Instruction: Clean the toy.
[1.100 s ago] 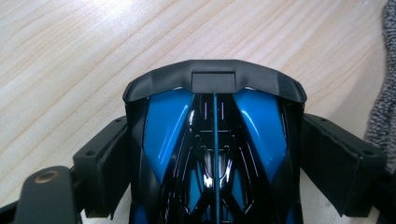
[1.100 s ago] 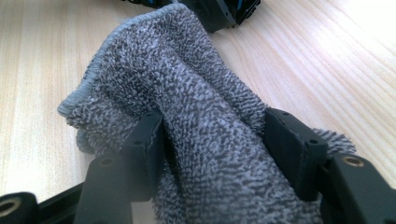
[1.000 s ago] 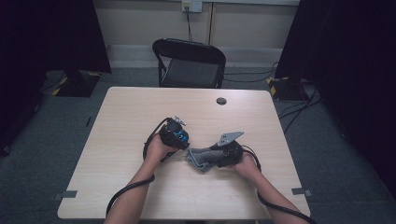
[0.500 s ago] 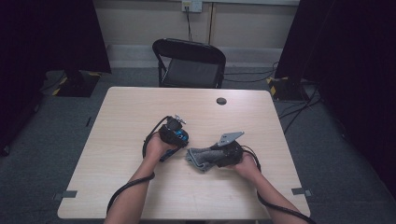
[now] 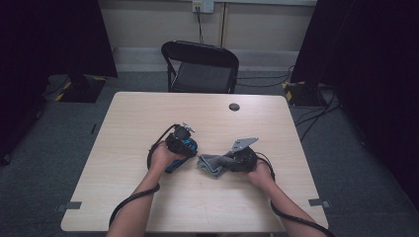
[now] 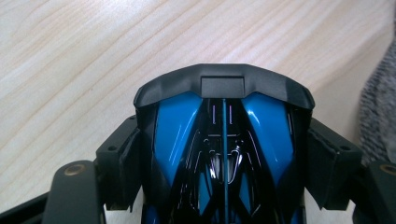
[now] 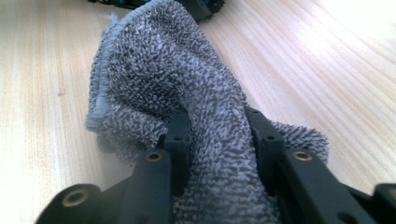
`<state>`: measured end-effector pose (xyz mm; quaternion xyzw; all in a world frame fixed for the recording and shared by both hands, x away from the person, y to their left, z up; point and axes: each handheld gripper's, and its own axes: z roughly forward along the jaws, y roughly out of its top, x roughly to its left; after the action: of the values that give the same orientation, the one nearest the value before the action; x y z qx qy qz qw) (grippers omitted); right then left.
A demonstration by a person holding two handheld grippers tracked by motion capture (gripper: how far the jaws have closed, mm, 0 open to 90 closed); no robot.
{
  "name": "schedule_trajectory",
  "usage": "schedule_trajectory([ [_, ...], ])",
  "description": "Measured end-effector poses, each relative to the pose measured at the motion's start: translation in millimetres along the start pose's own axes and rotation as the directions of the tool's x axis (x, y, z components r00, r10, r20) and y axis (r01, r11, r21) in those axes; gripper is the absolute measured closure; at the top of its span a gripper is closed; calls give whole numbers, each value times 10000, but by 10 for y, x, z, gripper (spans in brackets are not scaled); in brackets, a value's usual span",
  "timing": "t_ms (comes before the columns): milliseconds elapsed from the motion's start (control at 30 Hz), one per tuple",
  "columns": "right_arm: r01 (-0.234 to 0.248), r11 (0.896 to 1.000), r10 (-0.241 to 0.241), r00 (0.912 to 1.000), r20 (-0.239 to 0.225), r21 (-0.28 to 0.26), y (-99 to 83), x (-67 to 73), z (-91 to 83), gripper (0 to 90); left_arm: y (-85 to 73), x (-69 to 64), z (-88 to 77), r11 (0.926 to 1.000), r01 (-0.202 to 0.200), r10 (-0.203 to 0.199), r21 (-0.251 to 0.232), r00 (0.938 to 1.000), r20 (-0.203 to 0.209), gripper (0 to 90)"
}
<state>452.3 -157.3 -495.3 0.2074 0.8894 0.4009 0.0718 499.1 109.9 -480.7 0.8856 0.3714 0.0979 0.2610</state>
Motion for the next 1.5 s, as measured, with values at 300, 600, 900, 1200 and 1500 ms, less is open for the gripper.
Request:
schedule_trajectory([
  [300, -442, 9989, 440, 9989, 128, 132, 55, -10, 2, 764, -47, 27, -166, 9995, 128, -120, -276, 9995, 297, 256],
  [600, -1322, 9911, 1327, 9904, 386, -155, 123, -147, -72, 773, 41, -10, -428, 9968, -16, 60, -800, 9985, 545, 256],
  [900, -2011, 9761, 2132, 9596, 1834, -828, 357, -384, -338, 773, 166, -214, -584, 9919, -637, 727, -1098, 9941, 800, 256],
  [1200, -1616, 9856, 1689, 9433, 2859, -491, 758, -321, -173, 772, 359, -529, -591, 9832, -1164, 1349, -1409, 9823, 1297, 256],
  [1500, -1315, 9903, 1382, 9645, 2249, -447, 813, -132, -10, 772, 326, -473, -476, 9919, -819, 922, -974, 9901, 1062, 256],
])
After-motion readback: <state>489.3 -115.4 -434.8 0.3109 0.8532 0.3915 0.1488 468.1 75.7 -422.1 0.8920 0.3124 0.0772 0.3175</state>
